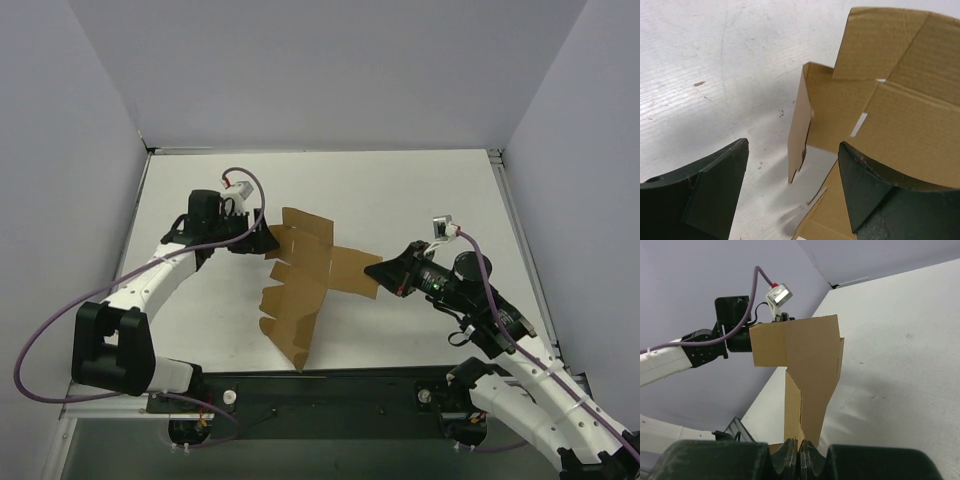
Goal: Fold the paper box
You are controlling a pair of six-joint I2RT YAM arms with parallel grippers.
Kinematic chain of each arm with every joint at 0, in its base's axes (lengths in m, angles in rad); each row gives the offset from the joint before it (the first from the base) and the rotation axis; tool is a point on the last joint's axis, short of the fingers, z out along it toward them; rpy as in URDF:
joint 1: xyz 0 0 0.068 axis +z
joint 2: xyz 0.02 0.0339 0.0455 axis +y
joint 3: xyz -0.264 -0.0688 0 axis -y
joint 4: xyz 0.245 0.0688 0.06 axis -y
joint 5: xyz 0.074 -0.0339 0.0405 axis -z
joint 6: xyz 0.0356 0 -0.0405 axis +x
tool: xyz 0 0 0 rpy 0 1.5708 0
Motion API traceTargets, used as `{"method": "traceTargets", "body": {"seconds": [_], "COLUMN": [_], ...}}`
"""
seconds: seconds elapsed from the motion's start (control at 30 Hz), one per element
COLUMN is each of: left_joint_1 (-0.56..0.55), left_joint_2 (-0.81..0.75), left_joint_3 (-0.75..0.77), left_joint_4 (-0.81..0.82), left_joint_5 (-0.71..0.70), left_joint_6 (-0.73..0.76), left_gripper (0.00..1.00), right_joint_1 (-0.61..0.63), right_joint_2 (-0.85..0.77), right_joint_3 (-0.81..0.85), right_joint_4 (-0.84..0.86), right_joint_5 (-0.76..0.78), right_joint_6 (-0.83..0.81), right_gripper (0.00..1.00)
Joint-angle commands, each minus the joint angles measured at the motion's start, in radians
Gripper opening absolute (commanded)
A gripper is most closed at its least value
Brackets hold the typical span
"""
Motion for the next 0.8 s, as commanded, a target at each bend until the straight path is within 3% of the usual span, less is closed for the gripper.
{"method": "traceTargets", "body": {"seconds": [0.0,0.07,0.17,0.2,0.33,0.43,0.53,0.6,0.67,0.7,0.77], "left_joint_1": [0.000,0.000,0.002,0.000,0.000,-0.009,-0.032,-0.052,-0.090,-0.102,-0.145], "left_joint_2": [0.009,0.006,0.002,-0.001,-0.021,-0.050,-0.096,-0.133,-0.171,-0.181,-0.204], "left_joint_3": [0.020,0.014,0.007,0.004,0.001,0.004,0.005,0.002,-0.003,-0.007,-0.003], "left_joint_4": [0.105,0.114,0.136,0.136,0.131,0.124,0.108,0.091,0.077,0.073,0.050], "left_joint_5": [0.127,0.141,0.170,0.175,0.167,0.141,0.112,0.060,-0.027,-0.053,-0.119], "left_joint_6": [-0.037,-0.045,-0.057,-0.059,-0.054,-0.030,0.010,0.050,0.075,0.099,0.127], "left_gripper": [0.79,0.75,0.42,0.25,0.04,0.00,0.00,0.00,0.00,0.00,0.00], "right_joint_1": [0.003,0.004,0.003,0.003,0.001,0.001,0.001,0.001,0.001,0.003,0.003], "right_joint_2": [-0.024,-0.032,-0.040,-0.041,-0.040,-0.044,-0.052,-0.053,-0.053,-0.050,-0.047], "right_joint_3": [0.061,0.059,0.062,0.063,0.064,0.064,0.064,0.072,0.087,0.093,0.112], "right_joint_4": [0.030,0.030,0.017,0.009,-0.042,-0.089,-0.166,-0.230,-0.291,-0.316,-0.376], "right_joint_5": [-0.067,-0.065,-0.052,-0.033,0.034,0.117,0.233,0.298,0.385,0.416,0.479], "right_joint_6": [-0.007,-0.004,-0.005,-0.008,-0.037,-0.056,-0.063,-0.053,-0.034,-0.012,-0.008], "right_gripper": [0.00,0.00,0.00,0.00,0.00,0.00,0.09,0.21,0.38,0.53,0.65]}}
